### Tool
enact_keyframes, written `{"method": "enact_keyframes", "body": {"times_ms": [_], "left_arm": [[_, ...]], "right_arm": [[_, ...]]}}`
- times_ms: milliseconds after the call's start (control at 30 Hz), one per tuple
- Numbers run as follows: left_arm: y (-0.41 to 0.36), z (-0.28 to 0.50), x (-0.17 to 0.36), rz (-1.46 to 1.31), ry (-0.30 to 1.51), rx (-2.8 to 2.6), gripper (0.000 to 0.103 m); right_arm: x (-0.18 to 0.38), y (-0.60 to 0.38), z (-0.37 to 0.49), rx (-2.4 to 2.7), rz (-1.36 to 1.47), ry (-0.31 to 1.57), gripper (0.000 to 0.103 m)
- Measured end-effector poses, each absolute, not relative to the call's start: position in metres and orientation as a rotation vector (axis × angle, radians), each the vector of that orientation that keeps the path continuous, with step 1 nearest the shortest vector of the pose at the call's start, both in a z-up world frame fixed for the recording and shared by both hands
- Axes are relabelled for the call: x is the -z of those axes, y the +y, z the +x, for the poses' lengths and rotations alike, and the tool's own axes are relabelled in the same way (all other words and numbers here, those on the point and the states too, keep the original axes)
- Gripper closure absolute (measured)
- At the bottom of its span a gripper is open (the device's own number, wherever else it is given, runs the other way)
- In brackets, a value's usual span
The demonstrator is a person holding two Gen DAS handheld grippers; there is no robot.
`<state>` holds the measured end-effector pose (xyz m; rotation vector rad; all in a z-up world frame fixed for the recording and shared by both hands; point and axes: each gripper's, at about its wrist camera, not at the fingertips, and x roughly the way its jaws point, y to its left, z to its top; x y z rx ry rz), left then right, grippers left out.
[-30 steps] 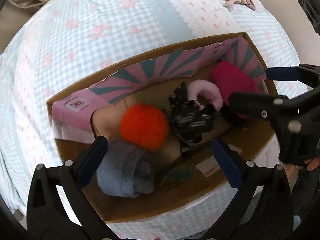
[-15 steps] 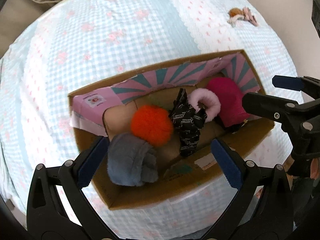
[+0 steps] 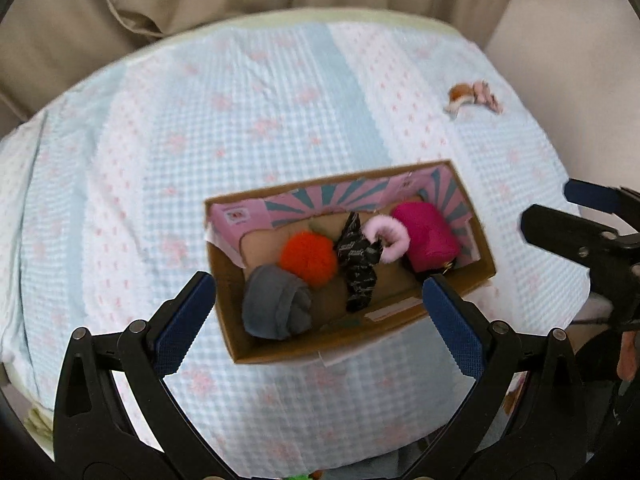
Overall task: Organize soft objects
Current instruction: 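Move both grippers from the box toward the brown plush and pink cloth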
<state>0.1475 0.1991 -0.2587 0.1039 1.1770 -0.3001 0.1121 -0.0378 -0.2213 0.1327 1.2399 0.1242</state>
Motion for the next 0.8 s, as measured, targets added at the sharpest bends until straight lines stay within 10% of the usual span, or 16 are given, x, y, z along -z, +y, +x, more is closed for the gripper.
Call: {"method": "enact_keyframes", "body": {"times_ms": [800], "left_arm": [[0.045,0.148,0.181,-0.029,1.027,0.304,0.000]], "right_arm": [[0.112,-0.219,0.054,-0.008,0.245,0.944,0.000]]}}
